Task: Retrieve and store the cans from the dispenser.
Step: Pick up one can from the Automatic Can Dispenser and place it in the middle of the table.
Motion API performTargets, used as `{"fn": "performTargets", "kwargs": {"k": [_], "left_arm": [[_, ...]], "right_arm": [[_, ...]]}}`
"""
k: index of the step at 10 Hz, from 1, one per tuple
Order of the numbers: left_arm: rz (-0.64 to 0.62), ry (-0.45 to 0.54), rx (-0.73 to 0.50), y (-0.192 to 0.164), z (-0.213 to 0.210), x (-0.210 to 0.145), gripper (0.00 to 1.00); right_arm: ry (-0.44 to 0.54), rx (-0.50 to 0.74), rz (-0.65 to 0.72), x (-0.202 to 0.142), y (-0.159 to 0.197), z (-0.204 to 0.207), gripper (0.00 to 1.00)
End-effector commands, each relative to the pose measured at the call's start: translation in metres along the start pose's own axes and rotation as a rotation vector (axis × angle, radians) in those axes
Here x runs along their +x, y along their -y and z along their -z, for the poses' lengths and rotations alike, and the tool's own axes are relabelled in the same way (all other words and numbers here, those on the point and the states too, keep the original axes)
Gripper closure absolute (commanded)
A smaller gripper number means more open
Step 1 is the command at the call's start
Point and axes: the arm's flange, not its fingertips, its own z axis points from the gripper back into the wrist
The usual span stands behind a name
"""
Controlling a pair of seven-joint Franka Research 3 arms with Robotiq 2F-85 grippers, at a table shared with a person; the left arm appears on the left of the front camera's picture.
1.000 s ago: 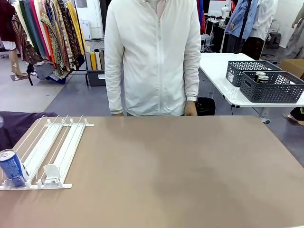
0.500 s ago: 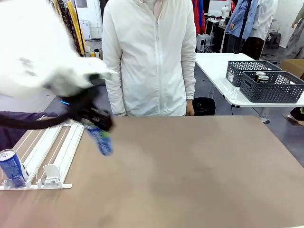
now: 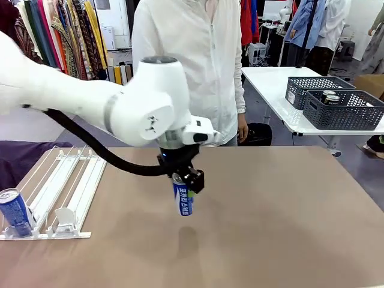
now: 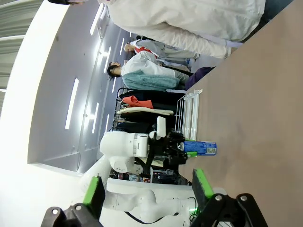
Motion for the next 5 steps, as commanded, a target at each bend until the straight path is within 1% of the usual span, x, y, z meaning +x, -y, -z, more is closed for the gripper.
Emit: {"fn": "performTargets", "kwargs": {"k": [1,2,5], "left_arm": [[0.129,0.003,0.013,0.007,0.016,0.013,1.00],[0.140,-0.022,0.019,0.009,0.024,0.018,1.00],[0.091,-0.029,0.052,0.010,0.030,0.027,1.00]], "right_arm": [[-0.010,-0.006,-0.026,0.000,-0.001,-0.001,0.00],[-0.010,-0.006,-0.026,0.000,-0.001,-0.001,0.00],[-0.010,-0.006,-0.026,0.000,-0.001,-0.001,0.00]]}}
